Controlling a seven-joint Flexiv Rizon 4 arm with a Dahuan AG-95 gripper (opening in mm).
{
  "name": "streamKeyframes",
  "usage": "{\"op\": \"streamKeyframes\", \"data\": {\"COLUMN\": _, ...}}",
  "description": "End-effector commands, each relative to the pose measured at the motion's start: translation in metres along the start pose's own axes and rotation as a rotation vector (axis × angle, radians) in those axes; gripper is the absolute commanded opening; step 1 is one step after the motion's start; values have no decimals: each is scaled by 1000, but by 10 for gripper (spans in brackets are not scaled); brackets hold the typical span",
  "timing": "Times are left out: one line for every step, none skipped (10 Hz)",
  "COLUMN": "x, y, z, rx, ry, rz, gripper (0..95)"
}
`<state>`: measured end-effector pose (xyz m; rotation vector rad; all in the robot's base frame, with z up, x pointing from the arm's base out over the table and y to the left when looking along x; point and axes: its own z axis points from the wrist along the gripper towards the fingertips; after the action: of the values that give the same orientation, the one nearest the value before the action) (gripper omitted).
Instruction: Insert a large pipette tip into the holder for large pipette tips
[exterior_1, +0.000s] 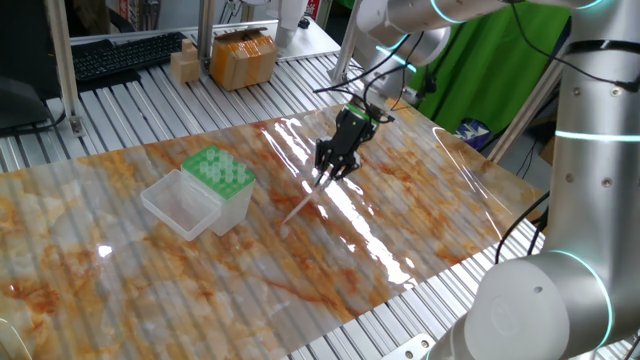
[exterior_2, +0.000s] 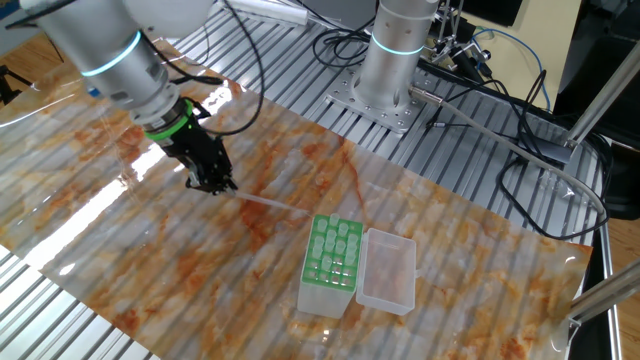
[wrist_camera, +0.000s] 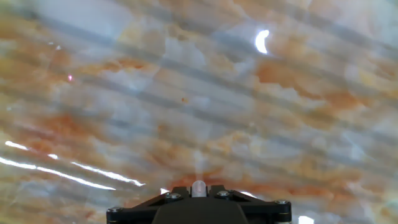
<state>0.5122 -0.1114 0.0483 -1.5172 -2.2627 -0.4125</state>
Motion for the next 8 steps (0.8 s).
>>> {"op": "streamKeyframes", "data": {"x": 3, "y": 7, "z": -14, "rx": 13, "ry": -35, "rz": -2, "gripper": 0}}
{"op": "streamKeyframes", "data": {"x": 3, "y": 11, "z": -23, "rx": 14, "ry": -47, "rz": 0, "gripper": 0}}
{"op": "streamKeyframes", "data": {"x": 4, "y": 15, "z": -31, "rx": 12, "ry": -53, "rz": 9, "gripper": 0}}
{"op": "streamKeyframes", "data": {"x": 6, "y": 19, "z": -38, "rx": 15, "ry": -71, "rz": 17, "gripper": 0}}
{"op": "streamKeyframes", "data": {"x": 10, "y": 25, "z": -49, "rx": 23, "ry": -103, "rz": 26, "gripper": 0}}
{"op": "streamKeyframes", "data": {"x": 13, "y": 30, "z": -56, "rx": 21, "ry": -122, "rz": 32, "gripper": 0}}
{"op": "streamKeyframes", "data": {"x": 16, "y": 34, "z": -64, "rx": 17, "ry": -141, "rz": 36, "gripper": 0}}
{"op": "streamKeyframes", "data": {"x": 19, "y": 38, "z": -71, "rx": 15, "ry": -156, "rz": 42, "gripper": 0}}
